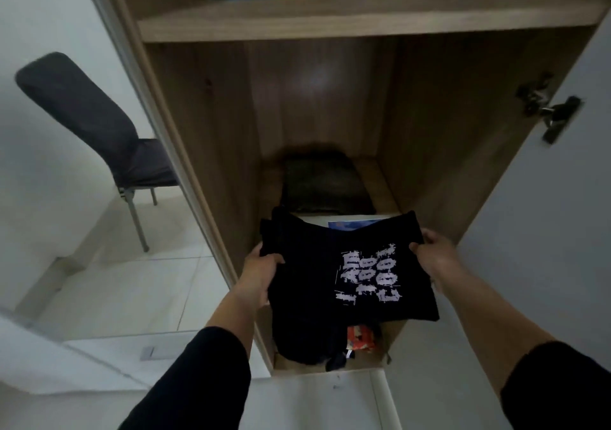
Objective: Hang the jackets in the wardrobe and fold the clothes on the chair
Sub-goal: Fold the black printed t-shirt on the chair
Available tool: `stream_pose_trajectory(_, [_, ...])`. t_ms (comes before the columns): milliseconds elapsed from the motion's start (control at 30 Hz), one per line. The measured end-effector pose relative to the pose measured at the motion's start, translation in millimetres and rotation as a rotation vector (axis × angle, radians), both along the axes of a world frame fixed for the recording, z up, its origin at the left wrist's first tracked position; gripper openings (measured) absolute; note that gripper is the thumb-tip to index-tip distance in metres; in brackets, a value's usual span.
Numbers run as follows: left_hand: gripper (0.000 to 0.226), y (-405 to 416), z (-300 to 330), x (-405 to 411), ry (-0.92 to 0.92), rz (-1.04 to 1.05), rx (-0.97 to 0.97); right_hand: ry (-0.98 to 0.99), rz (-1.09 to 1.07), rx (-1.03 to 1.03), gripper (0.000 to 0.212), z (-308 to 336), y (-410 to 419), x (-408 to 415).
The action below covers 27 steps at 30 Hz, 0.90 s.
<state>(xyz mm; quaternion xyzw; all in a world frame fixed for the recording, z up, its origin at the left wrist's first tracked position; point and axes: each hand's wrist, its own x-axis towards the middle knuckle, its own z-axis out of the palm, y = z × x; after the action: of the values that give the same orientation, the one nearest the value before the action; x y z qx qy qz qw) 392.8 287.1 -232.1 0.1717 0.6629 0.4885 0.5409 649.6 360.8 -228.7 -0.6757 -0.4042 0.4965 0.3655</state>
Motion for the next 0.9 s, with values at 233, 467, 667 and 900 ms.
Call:
stream_pose_trajectory(233, [0.060, 71.4, -46.8, -14.9, -0.086, 0.047, 0.048, -0.018, -0.061, 0.049, 0.040, -49.9, 82.6, -9.6])
stream_pose_trajectory(467, [0.050, 99.6, -108.1, -11.5, 0.610, -0.172, -0.075, -0.694, 0.425, -0.030, 0.064, -117.1, 92.9, -12.6])
stream_pose_trajectory(667, [0.067, 73.8, -117.0, 0.7, 1.127, -0.760, -0.436, -1.008, 0.689, -0.161, 0.067, -132.2, 52.5, -14.6])
stream_pose_trajectory(900, [0.057, 30.0, -68.5, 27.7, 1.169, -0.687, -0.307, -1.023, 0.656, -0.061, 0.057, -85.1, 5.5, 4.9])
